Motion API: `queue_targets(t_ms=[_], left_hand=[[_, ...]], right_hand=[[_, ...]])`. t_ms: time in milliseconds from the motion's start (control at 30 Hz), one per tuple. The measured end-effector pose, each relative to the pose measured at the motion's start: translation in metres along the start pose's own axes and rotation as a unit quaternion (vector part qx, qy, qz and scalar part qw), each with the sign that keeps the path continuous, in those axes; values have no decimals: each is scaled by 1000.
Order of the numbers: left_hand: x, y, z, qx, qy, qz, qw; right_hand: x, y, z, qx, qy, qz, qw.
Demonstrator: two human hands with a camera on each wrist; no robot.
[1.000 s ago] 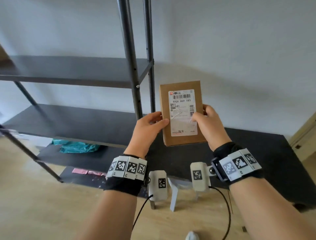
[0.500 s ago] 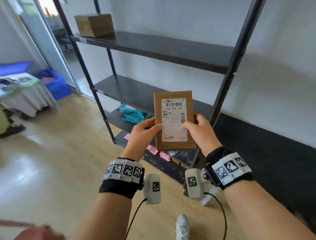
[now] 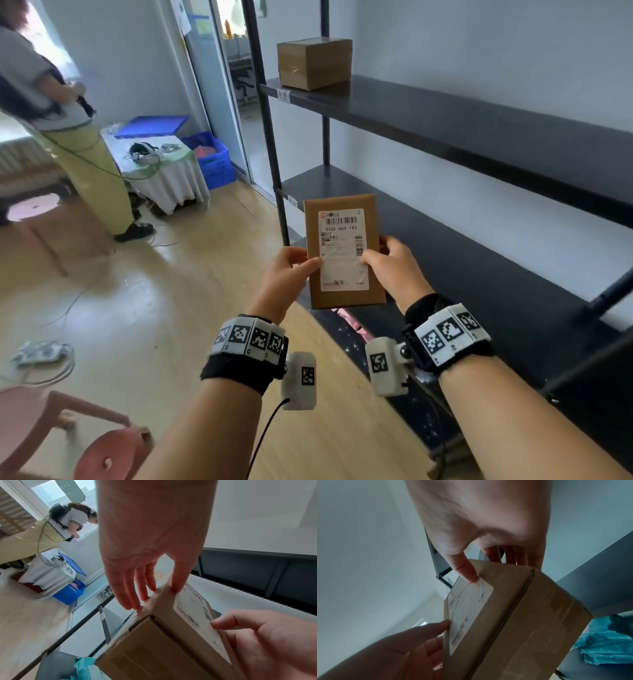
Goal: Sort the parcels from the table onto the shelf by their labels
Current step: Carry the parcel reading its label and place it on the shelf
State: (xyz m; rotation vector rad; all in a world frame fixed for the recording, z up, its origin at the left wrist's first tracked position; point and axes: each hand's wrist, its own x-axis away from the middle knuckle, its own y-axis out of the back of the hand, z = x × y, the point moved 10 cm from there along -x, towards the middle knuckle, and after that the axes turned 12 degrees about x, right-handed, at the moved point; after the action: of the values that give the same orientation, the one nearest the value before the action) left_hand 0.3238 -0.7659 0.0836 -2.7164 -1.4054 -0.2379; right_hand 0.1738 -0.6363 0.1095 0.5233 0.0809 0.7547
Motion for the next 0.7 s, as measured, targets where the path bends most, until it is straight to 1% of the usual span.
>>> queue_targets(t_ms=[167,367,433,567,700], left_hand=[[-60,37,6,30,22,-44,998],[-134,80,8,53,35,-46,997],[-165,92,6,52,36,-30,998],[-231,116,0,55,56,31,996],[-290,137,-6,38,81,91,992]], right_hand=[[-72,-49,19,24,5,44,999],[-142,-107,34,19,-19,61,998],[-168,-126,39,17,-30,52,998],[-218,-158,47,2,-75,7,997],[-251,-188,58,-5,-120,-27,992]])
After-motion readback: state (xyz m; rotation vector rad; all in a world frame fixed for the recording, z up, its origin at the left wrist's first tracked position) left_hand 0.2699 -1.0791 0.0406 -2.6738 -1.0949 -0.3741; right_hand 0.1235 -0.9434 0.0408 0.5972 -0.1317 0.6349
